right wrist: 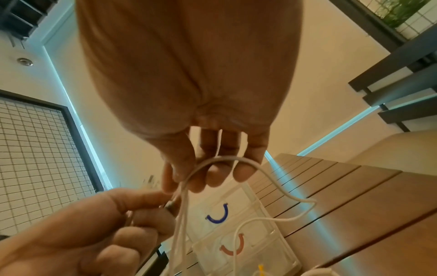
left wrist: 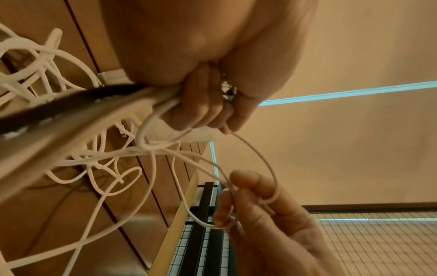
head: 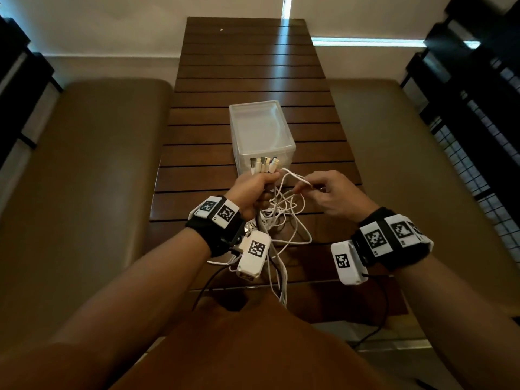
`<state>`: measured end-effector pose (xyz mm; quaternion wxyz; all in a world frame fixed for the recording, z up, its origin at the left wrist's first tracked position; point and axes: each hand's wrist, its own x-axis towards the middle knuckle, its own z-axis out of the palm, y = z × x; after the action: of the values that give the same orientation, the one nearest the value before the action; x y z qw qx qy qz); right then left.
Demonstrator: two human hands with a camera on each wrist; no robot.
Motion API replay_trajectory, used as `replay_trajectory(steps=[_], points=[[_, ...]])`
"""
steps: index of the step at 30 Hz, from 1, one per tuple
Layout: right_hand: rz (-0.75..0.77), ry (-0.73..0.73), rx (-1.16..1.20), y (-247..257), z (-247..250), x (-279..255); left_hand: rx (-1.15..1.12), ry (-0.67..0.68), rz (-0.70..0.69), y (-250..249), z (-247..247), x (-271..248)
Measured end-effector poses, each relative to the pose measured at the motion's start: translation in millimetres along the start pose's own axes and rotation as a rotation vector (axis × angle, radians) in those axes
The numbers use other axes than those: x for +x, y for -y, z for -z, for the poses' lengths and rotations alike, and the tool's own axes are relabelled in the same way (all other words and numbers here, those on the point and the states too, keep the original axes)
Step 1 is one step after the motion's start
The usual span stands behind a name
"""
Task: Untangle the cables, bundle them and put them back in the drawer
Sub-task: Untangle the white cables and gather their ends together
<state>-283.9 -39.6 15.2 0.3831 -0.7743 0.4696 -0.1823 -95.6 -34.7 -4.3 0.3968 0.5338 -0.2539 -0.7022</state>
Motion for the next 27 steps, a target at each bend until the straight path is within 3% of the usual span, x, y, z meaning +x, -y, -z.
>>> replay_trajectory(steps=[3, 5, 7, 12, 17, 21, 27], points=[[0.022, -0.105, -0.029, -1.7, 4.8, -2.5, -0.041, -0.171, 0.018, 0.6, 8.4, 6.7], [0.041, -0.123, -0.025, -1.4, 6.6, -3.1, 0.012, -0.214, 0.011, 0.0, 11.5, 5.5], [0.067, -0.107, -0.027, 1.4, 6.4, -3.2, 0.087, -0.159, -0.004, -2.3, 10.2, 0.1], [0.117, -0.194, 0.092, 6.8, 2.5, 2.1, 0.216, 0.177, -0.083, -6.8, -3.4, -12.4], [0.111, -0.259, 0.161, 9.4, 6.7, 6.1, 0.308, 0.179, -0.156, -1.0, -4.5, -7.5], [0.140, -0.298, 0.146, 10.4, 1.8, 7.8, 0.275, 0.125, -0.114, 0.1, -3.0, -5.7], [0.146, -0.508, 0.234, 12.6, 15.7, 13.9, 0.425, 0.073, -0.099, 5.0, 12.3, -3.9]])
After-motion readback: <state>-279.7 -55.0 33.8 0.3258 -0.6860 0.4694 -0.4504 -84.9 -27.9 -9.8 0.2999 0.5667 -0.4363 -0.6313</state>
